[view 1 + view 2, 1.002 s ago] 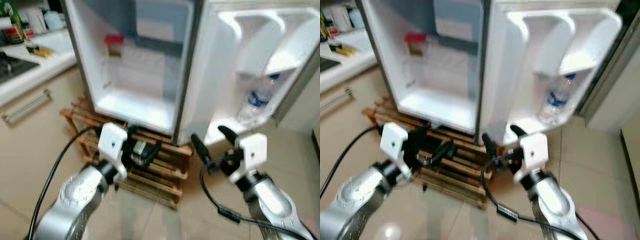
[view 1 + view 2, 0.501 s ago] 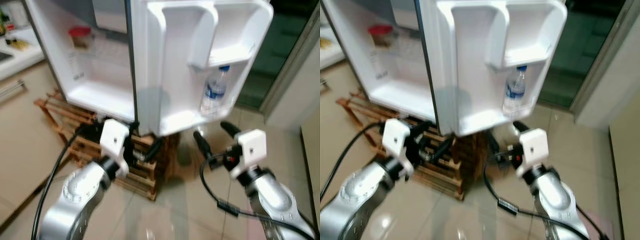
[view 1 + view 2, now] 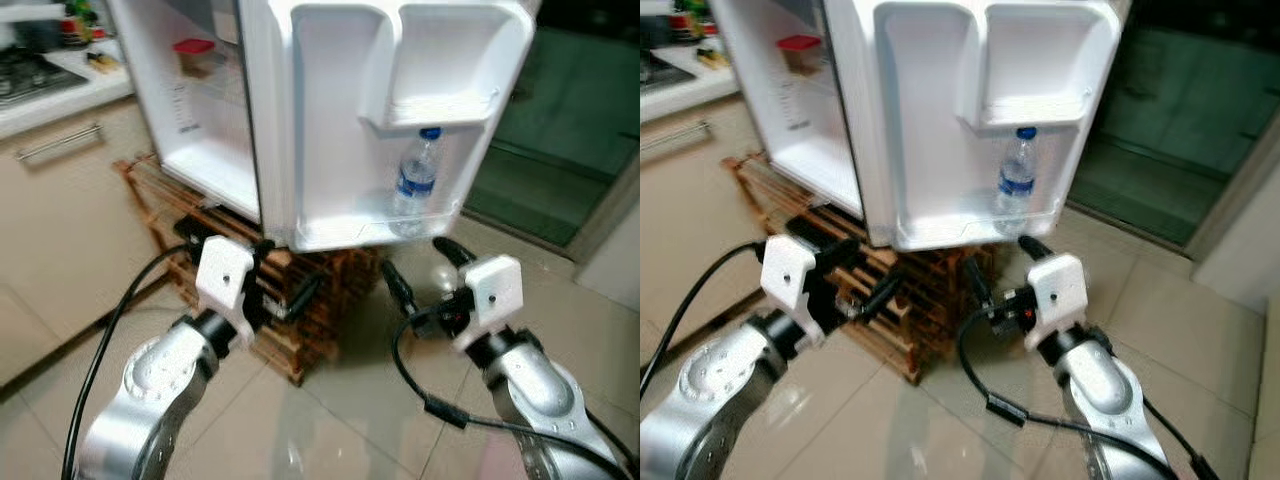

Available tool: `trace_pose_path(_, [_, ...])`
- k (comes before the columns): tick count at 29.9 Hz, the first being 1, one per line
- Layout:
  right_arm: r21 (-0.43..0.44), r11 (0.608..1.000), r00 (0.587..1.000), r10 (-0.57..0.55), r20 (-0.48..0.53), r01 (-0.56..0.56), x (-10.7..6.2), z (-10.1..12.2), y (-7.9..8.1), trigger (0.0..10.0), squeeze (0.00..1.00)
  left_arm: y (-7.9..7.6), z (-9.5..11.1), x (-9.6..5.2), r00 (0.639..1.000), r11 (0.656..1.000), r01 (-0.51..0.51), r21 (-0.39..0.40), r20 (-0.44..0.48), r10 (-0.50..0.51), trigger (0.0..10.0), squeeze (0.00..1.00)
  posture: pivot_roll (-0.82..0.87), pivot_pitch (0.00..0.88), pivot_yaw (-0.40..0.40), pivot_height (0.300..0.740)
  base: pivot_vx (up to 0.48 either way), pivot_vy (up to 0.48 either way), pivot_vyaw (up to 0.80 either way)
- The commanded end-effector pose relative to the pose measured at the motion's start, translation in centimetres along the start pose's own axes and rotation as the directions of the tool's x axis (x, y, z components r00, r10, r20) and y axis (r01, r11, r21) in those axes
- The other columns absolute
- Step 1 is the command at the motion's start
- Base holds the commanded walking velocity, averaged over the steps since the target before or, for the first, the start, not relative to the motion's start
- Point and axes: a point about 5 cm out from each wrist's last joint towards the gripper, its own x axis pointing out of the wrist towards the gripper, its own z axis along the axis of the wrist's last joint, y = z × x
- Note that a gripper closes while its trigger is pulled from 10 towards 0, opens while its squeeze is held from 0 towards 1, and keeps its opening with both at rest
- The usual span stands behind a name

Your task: Restocking fridge

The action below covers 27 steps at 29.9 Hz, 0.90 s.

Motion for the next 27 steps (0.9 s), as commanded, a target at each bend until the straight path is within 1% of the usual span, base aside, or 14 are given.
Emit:
trace_pose_path(1, [-0.014, 1.000, 1.000, -0.010, 0.001, 0.010, -0.1, 0.1, -0.4, 10.0, 0.00, -0.1, 0.2, 0.1, 1.000, 1.000, 0.004, 0.004, 0.009, -0.004, 10.0, 0.00, 0.05, 0.000, 0.015, 0.740, 0.000, -0.480, 0.80])
trace_pose_path(9, [-0.015, 1.000, 1.000, -0.012, 0.006, 0.012, 0.1, 0.0, -0.4, 10.0, 0.00, 0.1, 0.3, 0.2, 1.000, 1.000, -0.001, 0.007, 0.010, 0.001, 10.0, 0.00, 0.05, 0.000, 0.021, 0.740, 0.000, -0.480, 0.80])
trace_pose_path(27, [-0.021, 1.000, 0.999, -0.019, 0.030, 0.019, 0.8, 0.3, -0.4, 10.0, 0.00, 1.2, 0.6, 0.2, 0.999, 0.999, -0.037, 0.021, 0.017, 0.037, 10.0, 0.00, 0.06, 0.000, 0.025, 0.740, 0.000, -0.480, 0.80])
